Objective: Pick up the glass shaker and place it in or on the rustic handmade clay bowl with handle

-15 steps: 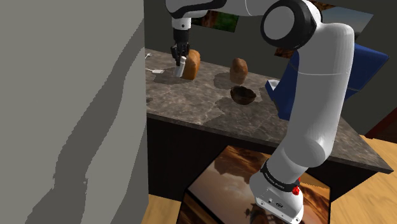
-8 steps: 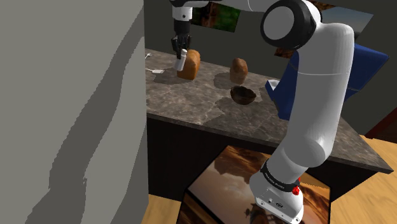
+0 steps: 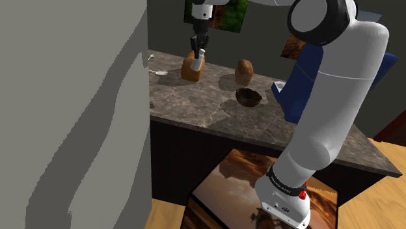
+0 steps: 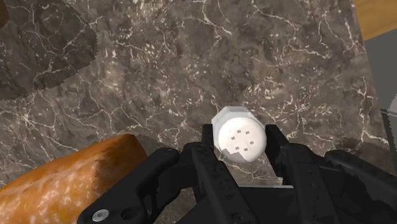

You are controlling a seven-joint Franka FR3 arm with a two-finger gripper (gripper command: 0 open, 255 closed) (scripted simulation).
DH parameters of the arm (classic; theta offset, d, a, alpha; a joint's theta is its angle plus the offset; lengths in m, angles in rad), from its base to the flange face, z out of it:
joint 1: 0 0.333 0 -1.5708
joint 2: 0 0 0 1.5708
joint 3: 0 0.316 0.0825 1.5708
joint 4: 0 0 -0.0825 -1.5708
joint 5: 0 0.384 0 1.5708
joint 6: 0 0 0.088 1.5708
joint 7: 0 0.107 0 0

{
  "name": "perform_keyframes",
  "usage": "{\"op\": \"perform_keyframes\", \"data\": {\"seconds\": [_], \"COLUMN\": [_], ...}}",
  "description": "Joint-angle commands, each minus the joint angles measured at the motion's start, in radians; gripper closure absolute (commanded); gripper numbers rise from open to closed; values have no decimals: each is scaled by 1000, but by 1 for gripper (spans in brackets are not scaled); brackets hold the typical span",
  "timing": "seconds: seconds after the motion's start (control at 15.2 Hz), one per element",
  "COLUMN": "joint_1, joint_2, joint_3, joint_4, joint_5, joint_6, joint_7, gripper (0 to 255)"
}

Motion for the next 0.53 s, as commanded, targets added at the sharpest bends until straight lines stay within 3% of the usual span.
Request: {"op": "perform_keyframes", "data": {"seconds": [0.0, 0.46], "joint_1": [-19, -87], "joint_2": [-49, -205], "joint_3": [-13, -71], "joint_4": [-64, -254], "joint_5": [-3, -24], "joint_6": [17, 61], "joint_7": [-32, -153], "gripper": [255, 255]}}
